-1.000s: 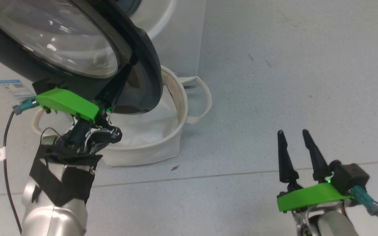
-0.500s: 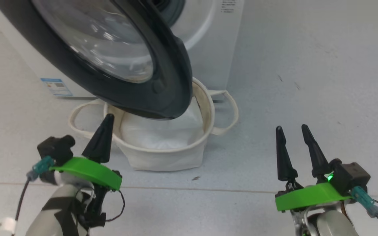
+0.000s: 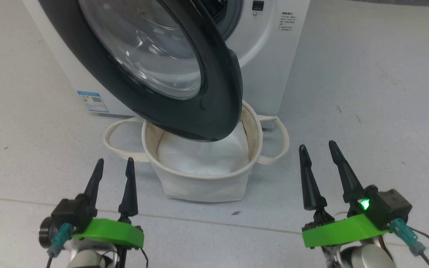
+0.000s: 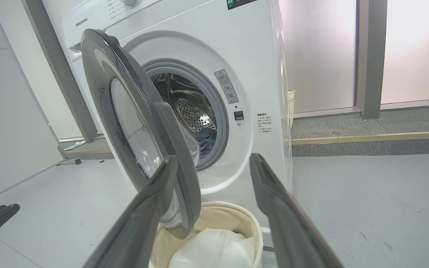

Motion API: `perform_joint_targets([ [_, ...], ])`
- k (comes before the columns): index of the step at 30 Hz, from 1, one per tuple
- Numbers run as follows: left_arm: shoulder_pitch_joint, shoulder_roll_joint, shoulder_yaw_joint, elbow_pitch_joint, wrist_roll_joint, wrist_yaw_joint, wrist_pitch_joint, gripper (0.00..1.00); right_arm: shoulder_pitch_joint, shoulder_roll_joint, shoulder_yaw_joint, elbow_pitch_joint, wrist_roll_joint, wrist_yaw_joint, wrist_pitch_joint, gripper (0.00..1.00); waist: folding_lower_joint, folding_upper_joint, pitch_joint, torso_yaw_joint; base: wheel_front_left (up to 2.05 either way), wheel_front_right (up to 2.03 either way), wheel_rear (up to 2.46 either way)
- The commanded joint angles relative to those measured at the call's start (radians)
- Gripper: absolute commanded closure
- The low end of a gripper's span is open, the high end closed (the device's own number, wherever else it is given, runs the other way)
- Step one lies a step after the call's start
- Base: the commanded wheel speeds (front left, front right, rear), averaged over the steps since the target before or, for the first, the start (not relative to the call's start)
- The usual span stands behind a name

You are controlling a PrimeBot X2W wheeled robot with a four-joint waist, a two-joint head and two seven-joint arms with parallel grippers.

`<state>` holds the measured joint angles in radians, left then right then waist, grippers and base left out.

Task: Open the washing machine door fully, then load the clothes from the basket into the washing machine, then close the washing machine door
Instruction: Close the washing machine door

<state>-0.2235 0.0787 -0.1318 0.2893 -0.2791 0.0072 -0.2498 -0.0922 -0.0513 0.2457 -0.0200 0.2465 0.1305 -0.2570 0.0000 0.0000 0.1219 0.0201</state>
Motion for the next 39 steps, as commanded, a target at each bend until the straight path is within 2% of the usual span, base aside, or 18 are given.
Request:
perform_joint_targets([
  [1, -0.014, 0.002, 0.045, -0.037, 0.025, -0.008, -0.012, 0.0, 0.005, 0.001, 0.02, -0.026, -0.008, 0.0, -0.005, 0.0, 0.0, 0.0, -0.007, 0.005, 0.0, 0.0, 0.0],
  [12, 0.004, -0.027, 0.079, -0.046, 0.093, -0.049, -0.012, 0.0, 0.009, 0.001, 0.017, -0.002, -0.022, 0.0, -0.005, 0.0, 0.0, 0.0, -0.013, 0.038, 0.0, 0.0, 0.0],
  [23, -0.005, -0.028, 0.037, -0.015, 0.064, -0.05, -0.012, 0.0, -0.025, 0.001, 0.004, -0.027, -0.006, 0.0, -0.005, 0.0, 0.0, 0.0, -0.003, 0.05, 0.0, 0.0, 0.0],
  [29, -0.03, -0.028, 0.002, -0.008, 0.042, -0.051, -0.012, 0.0, -0.113, 0.001, 0.085, -0.036, -0.056, 0.0, -0.005, 0.0, 0.0, 0.0, 0.025, 0.081, 0.0, 0.0, 0.0],
  [35, -0.064, -0.028, -0.037, 0.002, 0.035, -0.055, -0.012, 0.0, -0.22, -0.016, 0.195, 0.118, -0.111, 0.0, -0.005, 0.0, 0.0, 0.0, 0.072, 0.126, 0.0, 0.0, 0.0],
  [36, -0.072, -0.028, -0.042, 0.003, 0.034, -0.055, -0.012, 0.0, -0.247, -0.024, 0.217, 0.139, -0.117, 0.0, -0.005, 0.31, 0.0, 0.0, 0.08, 0.134, 0.0, 0.0, 0.0],
  [37, -0.08, -0.028, -0.044, 0.003, 0.033, -0.054, -0.012, 0.0, -0.27, -0.028, 0.238, 0.157, -0.114, 0.0, -0.005, 1.0, 0.0, 0.0, 0.09, 0.142, 0.0, 0.0, 0.0],
  [39, -0.093, -0.028, -0.05, 0.004, 0.033, -0.053, -0.012, 0.0, -0.313, -0.037, 0.264, 0.204, -0.097, 0.0, -0.005, 1.0, 0.0, 0.0, 0.107, 0.158, 0.0, 0.0, 0.0],
])
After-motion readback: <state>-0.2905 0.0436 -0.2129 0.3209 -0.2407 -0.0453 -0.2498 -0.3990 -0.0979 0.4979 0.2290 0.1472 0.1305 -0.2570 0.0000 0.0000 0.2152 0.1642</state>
